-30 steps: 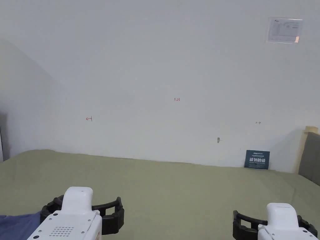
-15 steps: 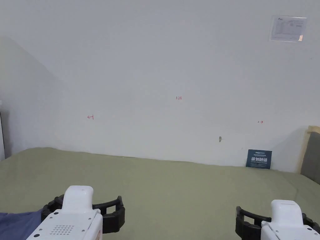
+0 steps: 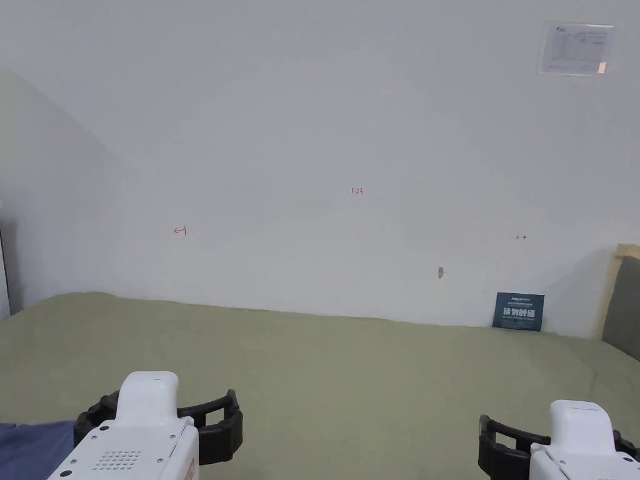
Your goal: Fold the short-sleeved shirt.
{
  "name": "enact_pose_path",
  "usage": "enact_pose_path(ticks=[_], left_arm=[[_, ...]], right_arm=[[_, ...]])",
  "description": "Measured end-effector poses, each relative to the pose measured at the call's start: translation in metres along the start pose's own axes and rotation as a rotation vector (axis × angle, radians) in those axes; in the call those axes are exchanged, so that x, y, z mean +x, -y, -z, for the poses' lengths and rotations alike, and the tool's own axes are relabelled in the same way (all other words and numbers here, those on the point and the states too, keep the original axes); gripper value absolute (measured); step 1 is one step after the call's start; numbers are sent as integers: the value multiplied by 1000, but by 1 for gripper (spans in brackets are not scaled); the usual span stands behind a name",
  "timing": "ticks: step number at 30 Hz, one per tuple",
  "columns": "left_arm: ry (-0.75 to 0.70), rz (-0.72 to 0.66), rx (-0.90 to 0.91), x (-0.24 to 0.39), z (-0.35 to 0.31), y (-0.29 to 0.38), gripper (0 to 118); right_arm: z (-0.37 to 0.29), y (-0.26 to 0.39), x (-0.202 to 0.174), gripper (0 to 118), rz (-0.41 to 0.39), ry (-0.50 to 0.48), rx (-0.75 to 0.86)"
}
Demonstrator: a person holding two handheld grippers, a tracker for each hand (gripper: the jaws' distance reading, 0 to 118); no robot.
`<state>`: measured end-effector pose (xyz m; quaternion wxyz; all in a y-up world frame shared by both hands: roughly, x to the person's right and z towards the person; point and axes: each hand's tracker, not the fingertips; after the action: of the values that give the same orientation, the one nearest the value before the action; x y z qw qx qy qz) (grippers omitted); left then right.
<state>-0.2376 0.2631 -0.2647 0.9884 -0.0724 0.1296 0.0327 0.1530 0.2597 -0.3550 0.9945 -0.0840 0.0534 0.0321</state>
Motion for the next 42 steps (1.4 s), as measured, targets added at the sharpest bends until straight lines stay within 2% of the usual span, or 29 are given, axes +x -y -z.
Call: enact_pose_path(ticks=[1,2,3,5,7,11,14,22,26,28,33,36,39,42], left_arm=[[4,15,-2,-1,-2,4,105],[9,35,-1,0,-3,6,70],[-2,58,12,2,-4,10,0],[-146,126,19,4,-7,12,0],[-35,70,-13,-8,-6,11,0],[-85,67,-36,-29,-14,10,0],[-138,51,-27,-63,-35,0,0],[-431,33,-37,-165,-117,2,0],[-525,16,-72,-200,-142,14,0],[-532,0,-115,-218,-140,22,0],[-420,-45,-296,-269,-72,14,0],[-285,-70,-434,-296,6,3,0],[-90,-153,-680,-322,95,0,0],[-53,-120,-818,-334,172,7,0]], right_arm=[[0,1,0,101,7,8,-15],[-1,1,-1,65,11,21,-28],[-1,2,-3,0,4,37,-37],[1,4,-7,0,-10,59,-56],[-5,0,-11,0,-18,-1,-52],[-3,-4,-44,0,-54,-71,-46],[0,-10,-92,0,-47,-196,-34],[-1,-8,-261,0,-103,-592,-35],[-7,-2,-316,0,-141,-728,-41],[-6,2,-334,0,-164,-742,-44],[17,16,-353,0,-194,-771,-81],[41,29,-359,0,-199,-766,-123],[70,42,-375,0,-226,-751,-156],[98,51,-394,0,-228,-741,-185]])
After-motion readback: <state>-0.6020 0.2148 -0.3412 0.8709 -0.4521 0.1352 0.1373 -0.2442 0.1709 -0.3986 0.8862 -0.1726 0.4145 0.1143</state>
